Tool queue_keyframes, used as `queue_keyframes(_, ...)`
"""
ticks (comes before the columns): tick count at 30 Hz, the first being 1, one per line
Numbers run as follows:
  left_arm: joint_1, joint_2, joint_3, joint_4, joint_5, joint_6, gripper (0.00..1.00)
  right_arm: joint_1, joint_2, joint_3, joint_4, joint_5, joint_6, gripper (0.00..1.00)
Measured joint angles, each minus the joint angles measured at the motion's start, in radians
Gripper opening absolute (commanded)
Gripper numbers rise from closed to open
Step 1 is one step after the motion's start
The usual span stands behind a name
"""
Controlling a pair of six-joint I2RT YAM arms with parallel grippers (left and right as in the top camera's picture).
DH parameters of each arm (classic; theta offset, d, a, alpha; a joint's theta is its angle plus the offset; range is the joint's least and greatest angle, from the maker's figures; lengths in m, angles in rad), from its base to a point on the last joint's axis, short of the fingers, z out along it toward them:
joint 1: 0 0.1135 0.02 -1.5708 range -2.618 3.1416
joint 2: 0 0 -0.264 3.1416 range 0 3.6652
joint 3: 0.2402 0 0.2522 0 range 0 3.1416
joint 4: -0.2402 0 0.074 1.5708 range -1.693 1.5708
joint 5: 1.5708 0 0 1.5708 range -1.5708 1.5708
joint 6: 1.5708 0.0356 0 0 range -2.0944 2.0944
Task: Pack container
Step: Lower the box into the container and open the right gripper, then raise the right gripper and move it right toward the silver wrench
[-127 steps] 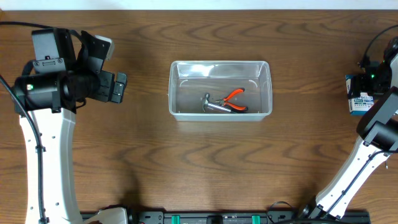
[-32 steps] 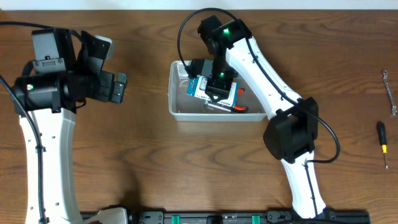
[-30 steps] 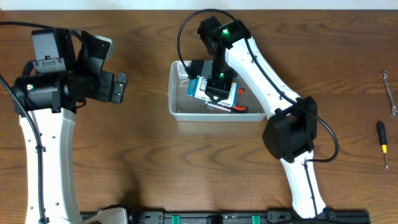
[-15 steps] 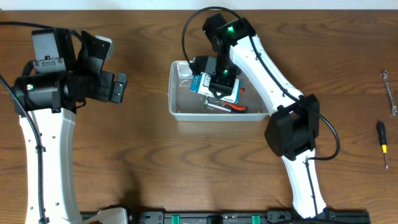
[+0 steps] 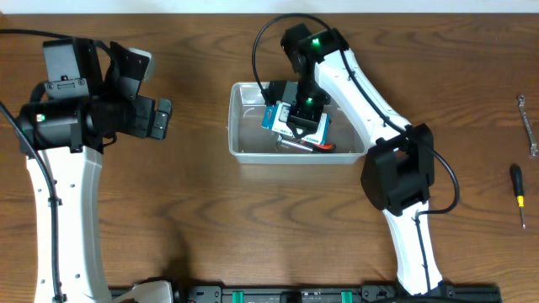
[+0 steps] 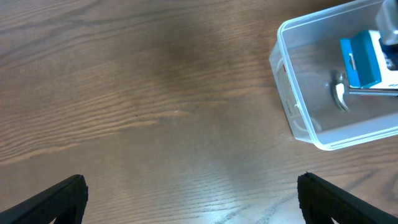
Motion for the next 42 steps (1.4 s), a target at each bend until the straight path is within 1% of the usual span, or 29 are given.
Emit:
queue_keyframes(2,0.000,0.000,0.000,0.000,0.000,0.000,0.98,0.000,0.000,-0.030,0.015,-0.001,0.000,0.51)
queue_keyframes(7,0.000,0.000,0.000,0.000,0.000,0.000,0.98,0.000,0.002,-0.084,0.045,-0.002,0.000,0.55)
queue_keyframes(13,0.000,0.000,0.000,0.000,0.000,0.000,0.98,0.000,0.002,-0.145,0.083,-0.003,0.000,0.56)
queue_keyframes(16,0.000,0.000,0.000,0.000,0.000,0.000,0.98,0.000,0.003,-0.187,0.097,-0.003,0.000,0.58)
queue_keyframes(19,0.000,0.000,0.000,0.000,0.000,0.000,0.98,0.000,0.002,-0.197,0.103,-0.003,0.000,0.68)
queue_keyframes(22,0.000,0.000,0.000,0.000,0.000,0.000,0.98,0.000,0.002,-0.198,0.106,-0.003,0.000,0.75)
queue_keyframes(24,0.000,0.000,0.000,0.000,0.000,0.000,0.98,0.000,0.002,-0.199,0.108,-0.004,0.004,0.83)
queue_keyframes(29,0.000,0.000,0.000,0.000,0.000,0.000,0.98,0.000,0.002,-0.196,0.100,-0.039,0.014,0.92)
queue_keyframes(34,0.000,0.000,0.000,0.000,0.000,0.000,0.98,0.000,0.005,-0.133,0.048,-0.080,0.019,0.99)
queue_keyframes(38,0.000,0.000,0.000,0.000,0.000,0.000,0.98,0.000,0.007,-0.009,-0.028,-0.100,0.020,0.99)
queue_keyframes(42,0.000,0.000,0.000,0.000,0.000,0.000,0.98,0.000,0.007,0.153,-0.117,-0.108,0.021,0.99)
